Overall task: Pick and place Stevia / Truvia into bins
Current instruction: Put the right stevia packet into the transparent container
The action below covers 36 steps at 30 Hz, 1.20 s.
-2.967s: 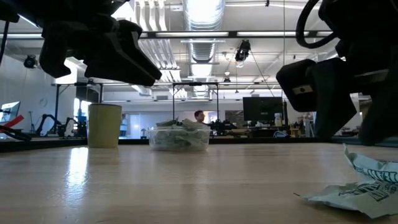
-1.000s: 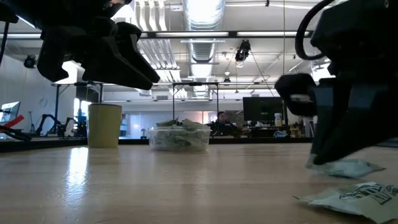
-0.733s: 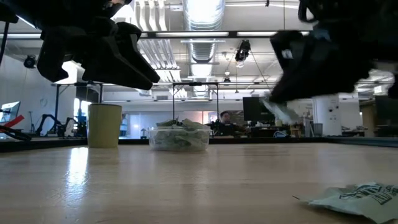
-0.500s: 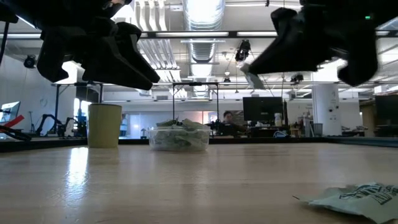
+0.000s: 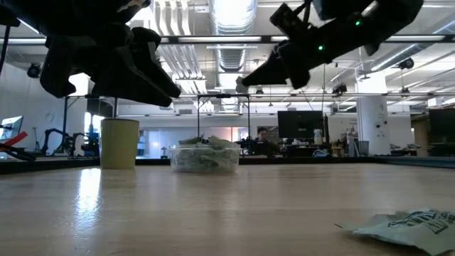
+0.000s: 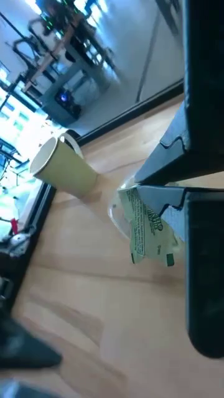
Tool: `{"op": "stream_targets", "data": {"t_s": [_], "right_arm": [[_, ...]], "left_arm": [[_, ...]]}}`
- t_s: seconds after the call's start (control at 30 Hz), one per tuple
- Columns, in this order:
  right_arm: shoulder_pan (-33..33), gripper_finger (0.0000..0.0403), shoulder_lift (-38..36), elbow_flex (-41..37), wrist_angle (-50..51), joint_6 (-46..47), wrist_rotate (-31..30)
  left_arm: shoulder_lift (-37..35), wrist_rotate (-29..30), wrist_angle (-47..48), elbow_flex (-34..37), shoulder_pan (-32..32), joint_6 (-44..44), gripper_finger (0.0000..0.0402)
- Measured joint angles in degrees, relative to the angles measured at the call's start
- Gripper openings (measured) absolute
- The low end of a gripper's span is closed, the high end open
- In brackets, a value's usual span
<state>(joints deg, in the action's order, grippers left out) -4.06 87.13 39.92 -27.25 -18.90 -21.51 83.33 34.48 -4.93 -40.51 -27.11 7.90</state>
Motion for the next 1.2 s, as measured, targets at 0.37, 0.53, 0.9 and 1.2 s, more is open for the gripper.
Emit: {"op": "stream_targets", "data": {"t_s": [0.37,0.53,0.9,1.2], "right_arm": [[12.4,0.0008,6.3,0.0,-10.3,4.8,15.0],[13.6,0.0008,11.4,0.6,-13.6,5.1,16.1],[13.5,0.0008,18.6,8.0,-5.7,5.6,20.1],[13.4,0.0008,19.8,13.1,6.1,5.5,20.1]], "left_arm": [[0.0,0.0,0.2,0.0,0.0,0.3,0.0153],[0.0,0.0,0.4,0.0,0.0,0.4,0.0153],[0.0,0.0,1.3,0.0,0.0,0.0,0.0153],[0.0,-0.1,1.4,0.0,0.0,-0.1,0.0153]]}}
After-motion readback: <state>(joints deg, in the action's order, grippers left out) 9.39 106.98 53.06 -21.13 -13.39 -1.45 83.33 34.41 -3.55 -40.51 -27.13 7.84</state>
